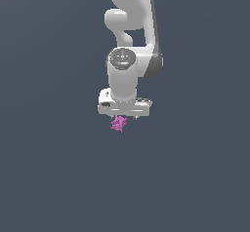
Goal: Pick up the object and move it to a goal position.
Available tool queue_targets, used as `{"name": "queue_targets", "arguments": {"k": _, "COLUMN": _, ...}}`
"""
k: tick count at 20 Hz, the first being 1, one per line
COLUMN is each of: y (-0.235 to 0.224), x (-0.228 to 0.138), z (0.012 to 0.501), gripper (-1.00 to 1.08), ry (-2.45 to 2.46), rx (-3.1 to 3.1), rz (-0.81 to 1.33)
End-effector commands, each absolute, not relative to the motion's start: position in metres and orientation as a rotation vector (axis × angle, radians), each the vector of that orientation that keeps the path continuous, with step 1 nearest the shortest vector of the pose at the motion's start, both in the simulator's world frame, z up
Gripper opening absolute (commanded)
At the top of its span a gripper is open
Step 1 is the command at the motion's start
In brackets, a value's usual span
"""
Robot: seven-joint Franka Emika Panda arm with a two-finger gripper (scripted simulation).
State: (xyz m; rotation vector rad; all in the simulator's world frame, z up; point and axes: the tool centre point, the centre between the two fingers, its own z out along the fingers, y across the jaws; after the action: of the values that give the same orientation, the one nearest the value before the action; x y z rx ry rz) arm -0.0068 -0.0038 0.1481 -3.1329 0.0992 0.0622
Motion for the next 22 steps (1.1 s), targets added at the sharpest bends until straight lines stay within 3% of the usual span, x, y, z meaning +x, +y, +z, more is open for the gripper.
{"name": "queue_targets", "arguments": {"k": 1, "y": -0.004, "x": -0.007, "z": 0.148, "gripper": 1.0, "ry": 0.099, "rx": -3.133, "rz": 0.062}}
{"name": "queue_targets", "arguments": {"k": 22, "y": -0.026, "x": -0.011, "z": 0.14, "gripper": 1.0, "ry": 0.235, "rx": -3.12, "rz": 0.03}}
